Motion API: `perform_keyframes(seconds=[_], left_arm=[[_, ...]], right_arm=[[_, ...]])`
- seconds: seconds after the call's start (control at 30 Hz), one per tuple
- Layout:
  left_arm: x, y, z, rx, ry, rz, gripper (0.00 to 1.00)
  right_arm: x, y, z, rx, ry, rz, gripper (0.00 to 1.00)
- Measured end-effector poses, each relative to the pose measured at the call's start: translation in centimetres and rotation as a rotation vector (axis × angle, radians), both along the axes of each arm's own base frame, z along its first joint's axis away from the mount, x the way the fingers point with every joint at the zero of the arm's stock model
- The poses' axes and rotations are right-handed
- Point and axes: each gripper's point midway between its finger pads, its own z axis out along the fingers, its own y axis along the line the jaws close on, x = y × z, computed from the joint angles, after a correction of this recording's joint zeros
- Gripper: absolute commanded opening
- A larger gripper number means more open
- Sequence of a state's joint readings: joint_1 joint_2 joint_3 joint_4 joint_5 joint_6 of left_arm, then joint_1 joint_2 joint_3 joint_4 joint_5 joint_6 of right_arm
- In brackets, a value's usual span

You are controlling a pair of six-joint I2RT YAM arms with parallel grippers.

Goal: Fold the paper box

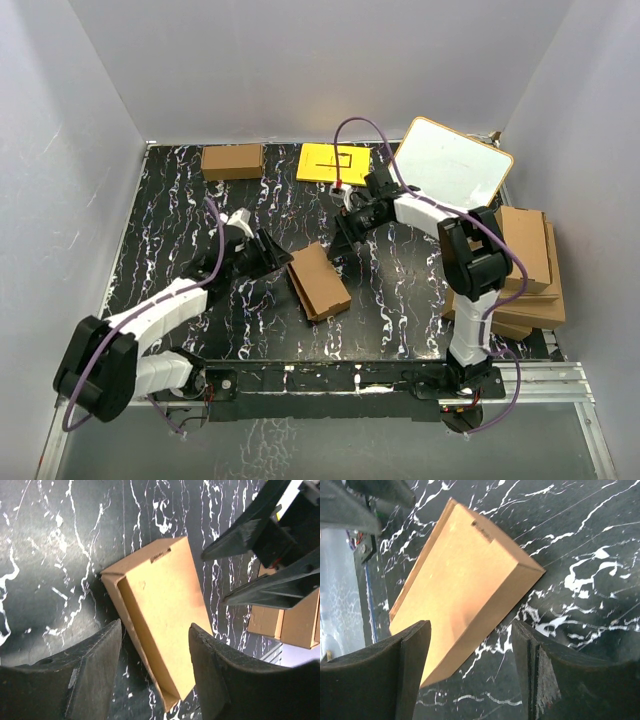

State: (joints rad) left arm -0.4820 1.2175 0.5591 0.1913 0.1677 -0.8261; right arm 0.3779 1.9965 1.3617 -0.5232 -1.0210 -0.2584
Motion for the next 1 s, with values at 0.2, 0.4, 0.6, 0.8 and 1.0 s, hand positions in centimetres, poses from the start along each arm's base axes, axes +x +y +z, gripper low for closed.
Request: perform_keyframes(seconds=[0.2, 0.4, 0.6, 0.8, 1.0], left_arm=[[-2.9, 1.2, -0.1, -0.013, -0.009, -0.013, 0.34], [-5.9, 1.4, -0.8, -0.035, 0.038, -0.069, 0.07], [-9.0, 0.1, -2.1, -0.016, 0.091, -0.182, 0.01], [-13.2, -1.4, -5.5, 0.046, 0.173, -0.319, 0.00], [-15.1, -2.2, -7.4, 0.099, 0.204, -0.384, 0.00]], right_arm=[[-2.9, -2.0, 1.7, 0.052, -0.178, 0.088, 0.66], [-7.5, -4.4, 1.7, 0.086, -0.520, 0.284, 0.66], [-9.3, -6.0, -0.6, 0.060, -0.709, 0.438, 0.47], [-9.1, -6.5, -2.1, 0.030, -0.792, 0.532, 0.31], [-9.7, -6.3, -2.8, 0.021, -0.834, 0.605, 0.22]])
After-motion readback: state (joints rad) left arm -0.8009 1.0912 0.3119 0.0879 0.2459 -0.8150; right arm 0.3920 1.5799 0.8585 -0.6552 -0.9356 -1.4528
